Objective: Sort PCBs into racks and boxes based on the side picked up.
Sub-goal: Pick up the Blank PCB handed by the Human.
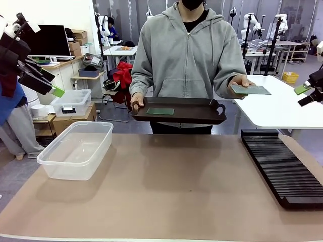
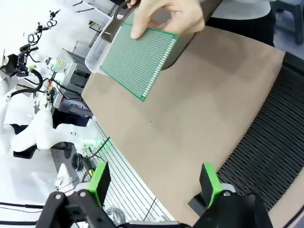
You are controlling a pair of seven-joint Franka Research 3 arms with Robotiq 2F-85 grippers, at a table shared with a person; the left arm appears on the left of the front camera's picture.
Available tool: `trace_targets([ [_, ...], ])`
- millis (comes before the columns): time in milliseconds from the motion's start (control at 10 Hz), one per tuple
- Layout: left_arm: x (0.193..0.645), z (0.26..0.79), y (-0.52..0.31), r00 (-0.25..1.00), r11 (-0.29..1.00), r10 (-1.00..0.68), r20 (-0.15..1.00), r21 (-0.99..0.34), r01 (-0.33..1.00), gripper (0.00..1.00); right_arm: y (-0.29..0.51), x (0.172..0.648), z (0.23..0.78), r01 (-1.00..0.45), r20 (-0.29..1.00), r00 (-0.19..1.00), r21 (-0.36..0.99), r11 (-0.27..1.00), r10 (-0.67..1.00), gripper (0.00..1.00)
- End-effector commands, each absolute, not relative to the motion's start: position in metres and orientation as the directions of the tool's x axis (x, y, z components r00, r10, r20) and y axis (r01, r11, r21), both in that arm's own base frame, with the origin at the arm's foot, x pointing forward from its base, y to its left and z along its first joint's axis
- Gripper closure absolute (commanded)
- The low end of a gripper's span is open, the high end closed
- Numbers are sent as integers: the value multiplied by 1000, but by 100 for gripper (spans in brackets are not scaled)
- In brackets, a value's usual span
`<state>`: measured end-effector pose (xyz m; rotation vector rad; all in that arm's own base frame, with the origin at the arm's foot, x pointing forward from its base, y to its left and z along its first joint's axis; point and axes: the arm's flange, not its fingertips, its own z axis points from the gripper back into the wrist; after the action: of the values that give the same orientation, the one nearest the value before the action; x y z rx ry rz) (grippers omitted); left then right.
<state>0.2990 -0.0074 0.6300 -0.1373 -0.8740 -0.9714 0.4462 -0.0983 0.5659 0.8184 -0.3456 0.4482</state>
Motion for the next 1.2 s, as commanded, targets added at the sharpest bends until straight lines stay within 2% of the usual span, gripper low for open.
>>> trace_targets([
  [0,299,629,-7,266,581,-666,696,261,771,0,-93,430,573,-543,490,830,600,588,267,0],
  [200,299,629,-7,266,581,-666,696,261,771,0,-96,441,573,-519,471,845,607,602,253,0],
  [300,299,629,-7,266,581,-666,696,261,771,0,-102,467,571,-453,432,886,731,510,168,0],
  [600,299,629,-7,266,581,-666,696,261,771,0,-95,512,556,-312,327,943,816,486,57,0],
  [1100,299,629,-7,266,581,-666,696,261,771,0,-74,550,543,-286,297,955,889,359,25,0],
])
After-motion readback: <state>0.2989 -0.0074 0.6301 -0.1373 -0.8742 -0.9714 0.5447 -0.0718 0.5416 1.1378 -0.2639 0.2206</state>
